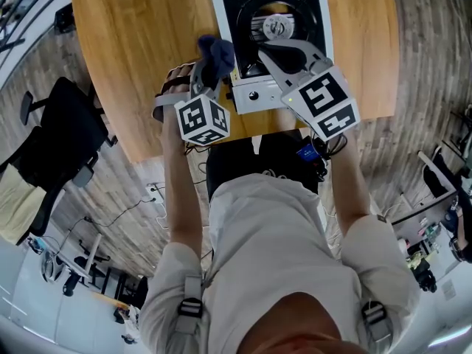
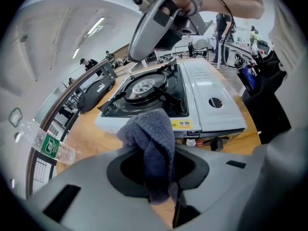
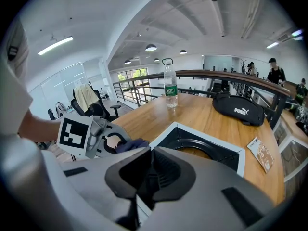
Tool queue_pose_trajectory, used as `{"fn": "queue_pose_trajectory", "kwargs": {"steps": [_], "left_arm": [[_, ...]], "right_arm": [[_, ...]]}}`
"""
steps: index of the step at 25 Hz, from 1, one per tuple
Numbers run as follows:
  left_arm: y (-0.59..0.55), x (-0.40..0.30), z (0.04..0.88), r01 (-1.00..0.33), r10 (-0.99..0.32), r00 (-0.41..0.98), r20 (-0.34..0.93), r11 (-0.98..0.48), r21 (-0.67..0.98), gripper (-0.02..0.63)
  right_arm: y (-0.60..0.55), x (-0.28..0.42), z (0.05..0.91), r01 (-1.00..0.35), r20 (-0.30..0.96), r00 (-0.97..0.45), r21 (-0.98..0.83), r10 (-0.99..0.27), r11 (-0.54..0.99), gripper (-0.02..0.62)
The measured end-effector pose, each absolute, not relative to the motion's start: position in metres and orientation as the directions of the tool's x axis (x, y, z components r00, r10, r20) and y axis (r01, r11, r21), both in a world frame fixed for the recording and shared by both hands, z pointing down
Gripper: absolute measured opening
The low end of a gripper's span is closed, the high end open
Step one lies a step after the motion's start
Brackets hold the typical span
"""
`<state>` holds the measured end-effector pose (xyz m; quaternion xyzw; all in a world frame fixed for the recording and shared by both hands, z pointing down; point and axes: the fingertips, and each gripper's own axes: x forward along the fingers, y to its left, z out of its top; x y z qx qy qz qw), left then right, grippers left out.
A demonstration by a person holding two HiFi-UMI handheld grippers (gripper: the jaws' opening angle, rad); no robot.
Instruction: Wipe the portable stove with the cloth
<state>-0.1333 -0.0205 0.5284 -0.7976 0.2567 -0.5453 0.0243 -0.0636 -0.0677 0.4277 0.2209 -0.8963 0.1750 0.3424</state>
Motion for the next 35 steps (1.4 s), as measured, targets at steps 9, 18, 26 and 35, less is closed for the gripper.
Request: {"fn": "queue_pose_trajectory", "kwargs": {"steps": [9, 18, 26, 35], "left_arm": [[-0.004, -0.131, 0.524, -0.300, -0.398, 0.264, 0.879, -0.900, -0.317, 0.114], [0.029, -0.126, 0.518, -0.249, -0.331, 0.299, 0.895, -0.932, -0.262, 0.114], [0.027, -0.133, 0.478, -0.430, -0.404, 0.432, 0.806, -0.878, -0.209, 0.114], [-0.011, -0.154, 0.376, -0.698, -0.649, 0.527, 0.548, -0.699, -0.155, 0.114]], "right_arm": [[-0.052, -0.060, 0.423, -0.536, 0.703, -0.652, -0.159, -0.286, 0.829, 0.032], [-0.030, -0.051, 0.418, -0.569, 0.727, -0.617, -0.148, -0.301, 0.809, 0.032], [-0.023, -0.043, 0.402, -0.614, 0.711, -0.604, -0.126, -0.360, 0.779, 0.032], [-0.035, -0.039, 0.346, -0.656, 0.580, -0.637, -0.062, -0.508, 0.753, 0.032]]}}
